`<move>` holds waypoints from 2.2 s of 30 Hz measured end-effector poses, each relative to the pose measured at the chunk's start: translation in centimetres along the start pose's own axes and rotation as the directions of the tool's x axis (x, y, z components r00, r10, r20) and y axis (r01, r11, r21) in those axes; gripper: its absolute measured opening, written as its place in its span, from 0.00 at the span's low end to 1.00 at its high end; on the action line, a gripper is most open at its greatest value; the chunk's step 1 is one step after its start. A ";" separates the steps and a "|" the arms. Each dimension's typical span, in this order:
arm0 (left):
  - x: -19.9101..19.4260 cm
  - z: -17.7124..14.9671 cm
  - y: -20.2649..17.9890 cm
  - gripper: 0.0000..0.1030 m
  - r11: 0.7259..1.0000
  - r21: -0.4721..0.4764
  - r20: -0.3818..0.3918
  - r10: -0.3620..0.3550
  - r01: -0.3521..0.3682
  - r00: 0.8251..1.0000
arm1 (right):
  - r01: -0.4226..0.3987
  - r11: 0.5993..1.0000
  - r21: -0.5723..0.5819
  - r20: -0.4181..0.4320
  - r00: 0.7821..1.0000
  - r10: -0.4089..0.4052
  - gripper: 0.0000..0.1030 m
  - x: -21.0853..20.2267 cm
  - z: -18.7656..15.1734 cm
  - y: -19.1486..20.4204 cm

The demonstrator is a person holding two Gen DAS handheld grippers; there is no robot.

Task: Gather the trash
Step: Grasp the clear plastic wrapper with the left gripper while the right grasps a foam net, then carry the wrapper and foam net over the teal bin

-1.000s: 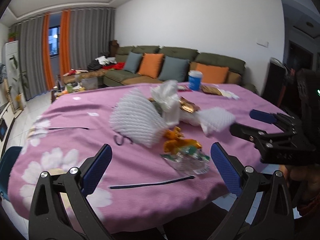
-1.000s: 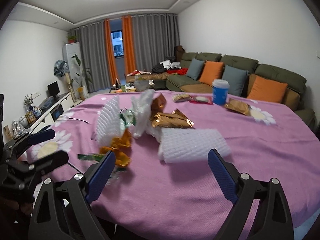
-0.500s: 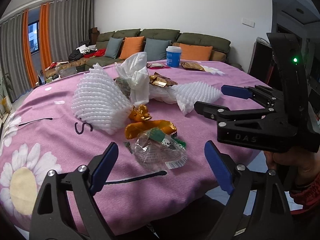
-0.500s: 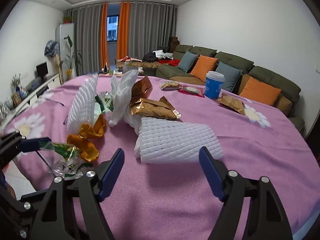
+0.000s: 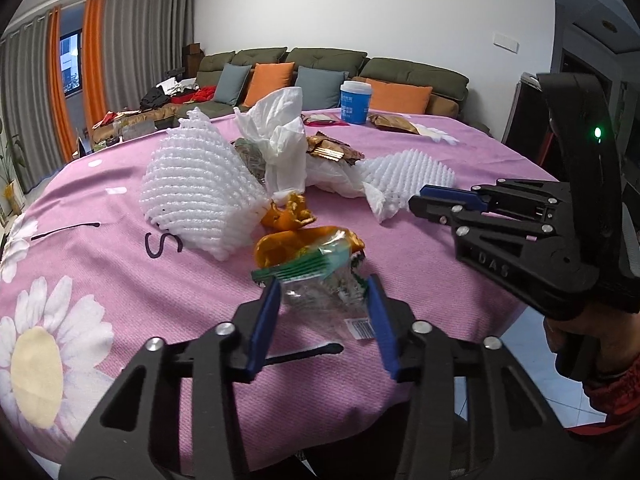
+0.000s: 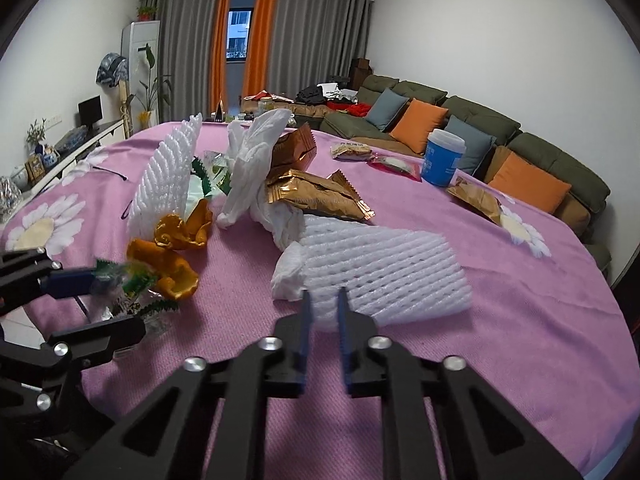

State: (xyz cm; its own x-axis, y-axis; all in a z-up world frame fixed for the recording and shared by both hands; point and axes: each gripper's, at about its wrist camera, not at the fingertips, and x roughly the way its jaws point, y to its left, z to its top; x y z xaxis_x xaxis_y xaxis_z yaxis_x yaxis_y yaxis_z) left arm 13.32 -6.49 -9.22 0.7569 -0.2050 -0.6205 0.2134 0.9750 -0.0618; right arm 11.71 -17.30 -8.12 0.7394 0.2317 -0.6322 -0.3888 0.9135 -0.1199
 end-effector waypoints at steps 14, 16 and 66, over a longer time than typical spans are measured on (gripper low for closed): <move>-2.0 -0.1 0.5 0.08 1.000 -0.011 0.065 -0.022 0.023 0.998 | 0.028 0.999 0.046 0.120 0.992 -0.034 0.04 -4.7 1.5 -1.1; -2.9 -0.1 0.8 0.08 1.000 -0.023 0.089 -0.019 0.021 0.996 | 0.034 0.998 0.044 0.149 0.988 -0.040 0.04 -5.7 2.0 -0.9; -27.6 -6.2 30.4 0.08 0.658 -0.477 0.179 0.722 -0.583 0.668 | -0.629 0.652 -0.425 0.099 0.683 0.723 0.04 -2.6 19.1 32.6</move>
State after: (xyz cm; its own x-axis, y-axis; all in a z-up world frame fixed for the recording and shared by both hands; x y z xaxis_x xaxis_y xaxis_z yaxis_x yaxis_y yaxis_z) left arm -4.89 29.34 1.14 0.7705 0.5519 -0.3190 -0.5955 0.8017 -0.0513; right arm 7.61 18.25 4.19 0.2782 0.8522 -0.4431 -0.9515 0.3076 -0.0058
